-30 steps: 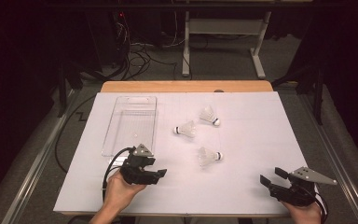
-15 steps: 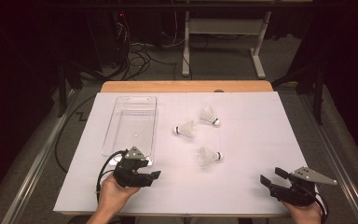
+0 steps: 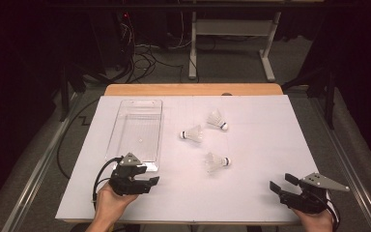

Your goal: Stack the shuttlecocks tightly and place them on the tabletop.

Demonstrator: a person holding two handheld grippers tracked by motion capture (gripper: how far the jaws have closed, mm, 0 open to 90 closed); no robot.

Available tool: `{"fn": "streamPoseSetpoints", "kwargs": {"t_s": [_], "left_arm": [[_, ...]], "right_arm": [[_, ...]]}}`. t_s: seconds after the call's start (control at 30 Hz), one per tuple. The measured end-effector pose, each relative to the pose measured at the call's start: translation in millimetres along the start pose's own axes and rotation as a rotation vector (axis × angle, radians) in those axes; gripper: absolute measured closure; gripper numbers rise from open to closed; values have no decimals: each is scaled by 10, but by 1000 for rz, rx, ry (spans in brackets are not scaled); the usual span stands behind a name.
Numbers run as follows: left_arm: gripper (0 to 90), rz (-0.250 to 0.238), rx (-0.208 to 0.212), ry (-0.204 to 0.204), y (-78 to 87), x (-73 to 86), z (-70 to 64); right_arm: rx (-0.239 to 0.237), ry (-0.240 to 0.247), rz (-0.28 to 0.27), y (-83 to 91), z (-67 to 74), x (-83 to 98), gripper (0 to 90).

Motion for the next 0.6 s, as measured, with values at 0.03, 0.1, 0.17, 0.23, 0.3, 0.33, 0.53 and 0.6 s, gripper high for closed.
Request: {"fn": "streamPoseSetpoints", "kwargs": {"t_s": [0.03, 0.1, 0.17, 0.23, 0.3, 0.33, 0.53, 0.6], "left_arm": [[391, -2, 0, 0, 10, 7, 7], [389, -7, -5, 2, 21, 19, 20], [387, -11, -5, 12, 30, 35, 33], [386, -14, -4, 19, 43, 50, 53], [386, -21, -8, 26, 60, 63, 72], [387, -23, -10, 27, 65, 67, 76], [384, -41, -37, 24, 91, 99, 103], [382, -45, -38, 27, 99, 114, 118]], "right_arm": [[0, 0, 0, 0, 1, -1, 292], [-1, 2, -1, 0, 2, -1, 292], [0, 0, 0, 0, 4, -1, 292], [0, -1, 0, 0, 5, -1, 292], [0, 0, 1, -1, 7, -1, 292], [0, -1, 1, -1, 9, -1, 292], [1, 1, 2, -3, 10, -2, 292], [1, 0, 1, -1, 10, -2, 292]]}}
Point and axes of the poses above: each handheld gripper's, and its own axes: y roughly backward along the jaws, x roughly out of its underside, z roughly to its left, the point moved 6 cm from there along -y, roughly forward along the jaws, and after that the axes turned 3 degrees about z, right-handed, at the moved point
